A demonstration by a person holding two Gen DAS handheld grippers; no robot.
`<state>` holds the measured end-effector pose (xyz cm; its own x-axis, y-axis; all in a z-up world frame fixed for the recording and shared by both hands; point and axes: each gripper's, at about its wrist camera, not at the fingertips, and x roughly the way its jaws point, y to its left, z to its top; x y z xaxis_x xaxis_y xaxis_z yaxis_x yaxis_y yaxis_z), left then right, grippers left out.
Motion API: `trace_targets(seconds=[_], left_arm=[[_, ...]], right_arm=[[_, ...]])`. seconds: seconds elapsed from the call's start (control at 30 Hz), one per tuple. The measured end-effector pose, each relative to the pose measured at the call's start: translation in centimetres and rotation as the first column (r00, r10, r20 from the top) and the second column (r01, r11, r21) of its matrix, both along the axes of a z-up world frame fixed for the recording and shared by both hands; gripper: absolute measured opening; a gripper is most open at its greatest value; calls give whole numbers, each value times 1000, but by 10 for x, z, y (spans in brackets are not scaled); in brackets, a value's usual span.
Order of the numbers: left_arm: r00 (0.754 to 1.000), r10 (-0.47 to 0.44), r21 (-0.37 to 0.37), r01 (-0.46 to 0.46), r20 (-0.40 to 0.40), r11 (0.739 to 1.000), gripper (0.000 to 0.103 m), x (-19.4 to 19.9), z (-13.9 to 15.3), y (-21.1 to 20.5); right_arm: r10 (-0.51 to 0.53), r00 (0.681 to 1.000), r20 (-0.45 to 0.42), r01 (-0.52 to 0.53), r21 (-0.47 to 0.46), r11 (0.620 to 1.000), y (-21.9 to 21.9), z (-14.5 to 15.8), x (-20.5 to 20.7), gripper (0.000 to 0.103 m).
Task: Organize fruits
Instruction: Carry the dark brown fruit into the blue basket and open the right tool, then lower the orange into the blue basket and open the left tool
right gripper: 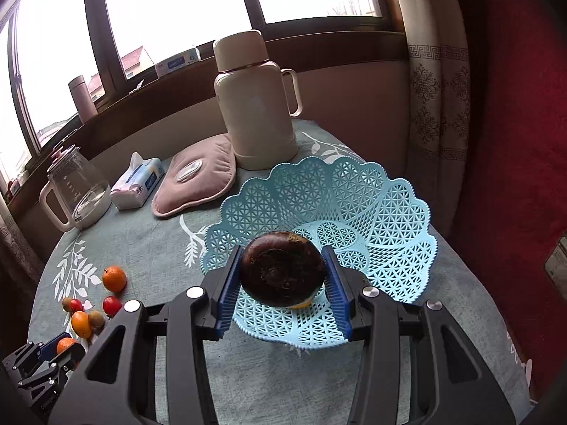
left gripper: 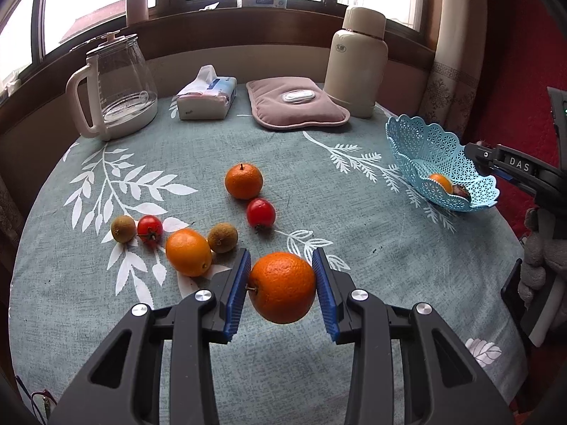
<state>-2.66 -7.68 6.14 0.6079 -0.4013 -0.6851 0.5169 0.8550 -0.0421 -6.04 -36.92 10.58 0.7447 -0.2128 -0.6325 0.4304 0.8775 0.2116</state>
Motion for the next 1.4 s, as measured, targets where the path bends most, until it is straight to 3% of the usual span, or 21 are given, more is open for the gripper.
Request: trace_targets(seconds=[0.17,0.3,0.73,0.97,1.13,1.4], left_arm=[[1000,-4,-7,4,-4,1000,37,1,2,-11],[1000,-21,-9,21,6,1000,37,1,7,-22],[993,-100,-15,102,66,995,37,-1,28,-60],[977,-180,-36,185,112,982,37,-4,48,-96],[963,-249,-57,256,106,965,37,-4,53,-130],[954,-296,-58,299,46,953,37,12,38,-176]], right_arm=[[-36,999,-17,36,-8,999,-12,-5,-1,47],[-61,998,6,61,-3,998,-21,1,-7,61],[-134,988,72,132,25,991,-42,19,-26,62],[-181,979,97,178,40,983,-55,25,-35,63],[-221,969,113,216,52,975,-68,29,-43,64],[-241,963,118,234,71,970,-76,30,-46,66]])
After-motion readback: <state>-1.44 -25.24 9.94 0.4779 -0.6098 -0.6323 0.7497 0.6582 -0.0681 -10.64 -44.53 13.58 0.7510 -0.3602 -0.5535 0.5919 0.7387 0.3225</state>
